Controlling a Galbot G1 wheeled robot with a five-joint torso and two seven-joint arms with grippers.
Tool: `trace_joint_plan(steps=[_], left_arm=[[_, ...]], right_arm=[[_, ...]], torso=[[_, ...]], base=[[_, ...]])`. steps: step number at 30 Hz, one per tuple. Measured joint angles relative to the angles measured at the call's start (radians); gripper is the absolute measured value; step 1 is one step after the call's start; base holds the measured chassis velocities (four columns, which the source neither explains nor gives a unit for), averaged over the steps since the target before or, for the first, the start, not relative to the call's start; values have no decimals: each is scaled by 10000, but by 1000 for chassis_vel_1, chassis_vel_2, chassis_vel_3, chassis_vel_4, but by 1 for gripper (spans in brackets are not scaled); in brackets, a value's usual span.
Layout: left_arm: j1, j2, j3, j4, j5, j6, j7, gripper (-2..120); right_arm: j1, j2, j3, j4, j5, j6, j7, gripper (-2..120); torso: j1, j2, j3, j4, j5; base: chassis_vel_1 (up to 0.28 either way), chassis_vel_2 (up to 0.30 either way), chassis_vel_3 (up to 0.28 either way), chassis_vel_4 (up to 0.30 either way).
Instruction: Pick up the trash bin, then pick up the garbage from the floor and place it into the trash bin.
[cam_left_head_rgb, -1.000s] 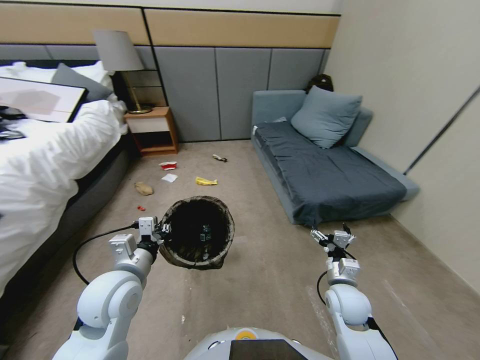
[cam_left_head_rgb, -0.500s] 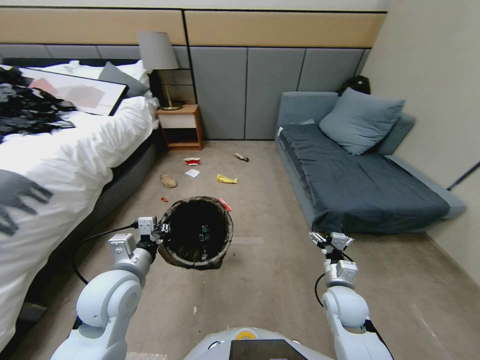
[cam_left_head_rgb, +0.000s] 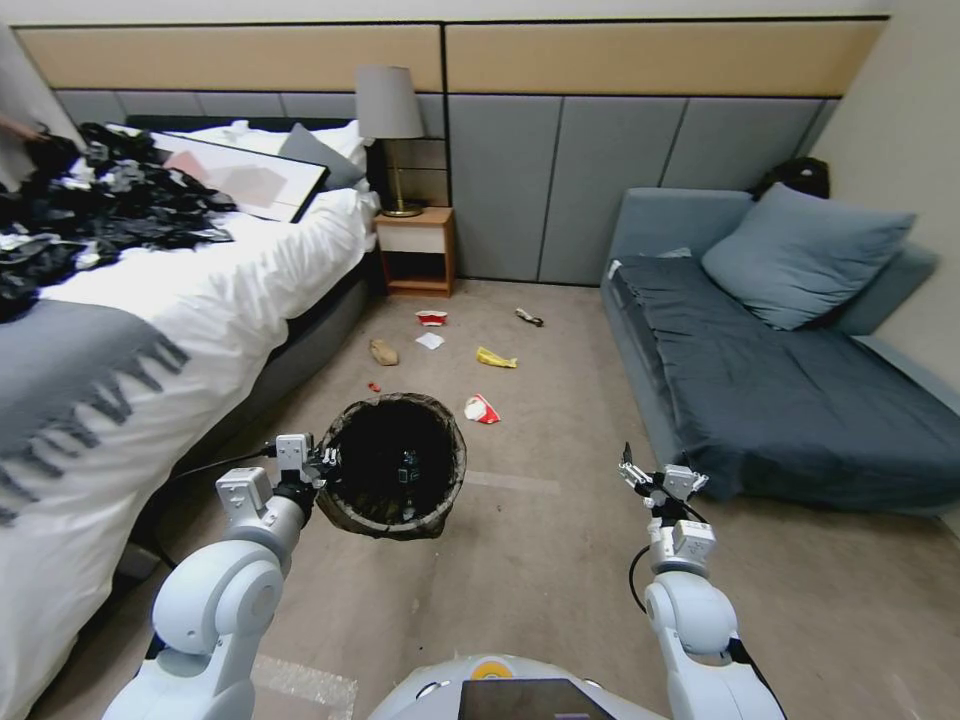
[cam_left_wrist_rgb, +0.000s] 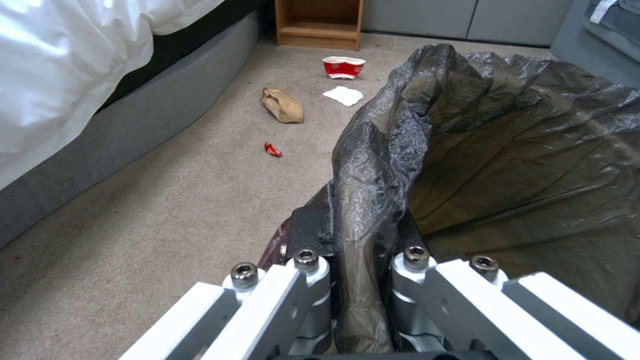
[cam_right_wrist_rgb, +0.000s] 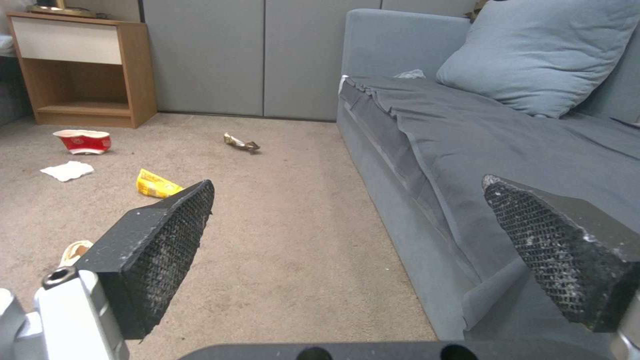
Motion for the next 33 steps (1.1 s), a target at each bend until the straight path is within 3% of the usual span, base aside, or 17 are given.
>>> trace_joint_plan(steps=[14,21,33], left_arm=[[-12,-35,-12,49,83,0,-1,5],[47,-21,-6,10,127,0,-17,5],[52,-45,24,-54,129,0,-52,5]], right_arm=[[-52,-3,44,25,-20,109,12,100],[-144,-52,117,-33,-22,1029,-413,100],[-96,-174,341,44,83,1011,-604,100]], torso=[[0,0,0,2,-1],[0,0,-1,3,0],[0,0,-1,2,0]], base=[[0,0,0,0],[0,0,0,0],[0,0,0,0]])
